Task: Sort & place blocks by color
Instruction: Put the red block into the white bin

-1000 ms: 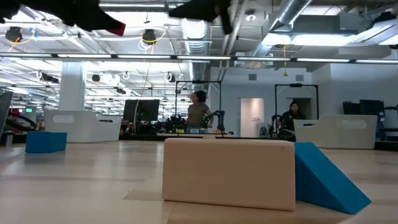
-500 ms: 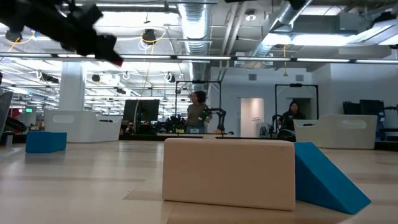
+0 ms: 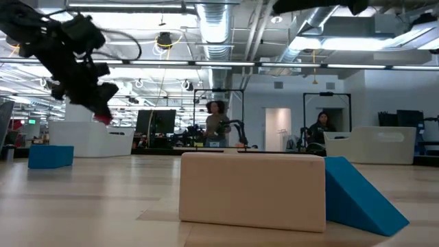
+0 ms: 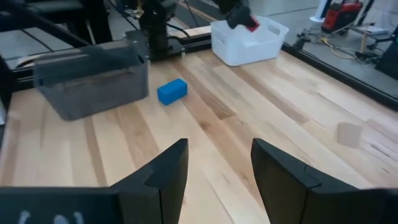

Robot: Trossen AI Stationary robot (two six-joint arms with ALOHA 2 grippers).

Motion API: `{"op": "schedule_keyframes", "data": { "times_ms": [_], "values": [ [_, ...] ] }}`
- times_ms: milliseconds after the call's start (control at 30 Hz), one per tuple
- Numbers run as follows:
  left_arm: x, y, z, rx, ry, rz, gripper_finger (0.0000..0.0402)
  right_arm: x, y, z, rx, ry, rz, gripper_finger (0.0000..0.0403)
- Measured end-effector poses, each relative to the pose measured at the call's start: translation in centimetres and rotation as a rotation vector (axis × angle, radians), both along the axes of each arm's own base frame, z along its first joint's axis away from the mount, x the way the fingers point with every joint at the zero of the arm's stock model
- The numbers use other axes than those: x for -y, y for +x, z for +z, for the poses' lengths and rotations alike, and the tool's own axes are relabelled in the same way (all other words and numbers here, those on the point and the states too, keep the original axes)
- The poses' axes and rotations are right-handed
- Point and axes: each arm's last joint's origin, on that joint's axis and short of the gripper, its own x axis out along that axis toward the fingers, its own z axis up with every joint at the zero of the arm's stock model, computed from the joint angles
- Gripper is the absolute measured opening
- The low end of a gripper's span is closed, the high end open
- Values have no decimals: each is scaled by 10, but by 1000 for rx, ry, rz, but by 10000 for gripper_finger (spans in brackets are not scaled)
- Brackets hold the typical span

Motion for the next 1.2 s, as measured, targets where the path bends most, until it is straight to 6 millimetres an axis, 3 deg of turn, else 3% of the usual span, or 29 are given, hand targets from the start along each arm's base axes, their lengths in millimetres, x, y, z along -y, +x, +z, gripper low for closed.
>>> {"op": "schedule_keyframes", "data": {
  "times_ms": [233,500,967,1200],
  "values": [
    [-13,-5,-21,-9,-218,55,111,5,2,-1,-5,9,-23,197],
    [-22,-6,-37,-96,-326,105,124,4,2,-1,-6,12,-21,196],
    [-47,9,16,-57,-247,110,122,5,1,-2,-16,8,-17,196],
    [-62,13,4,-102,-340,119,122,4,1,-2,-11,23,-19,196]
  ]
}}
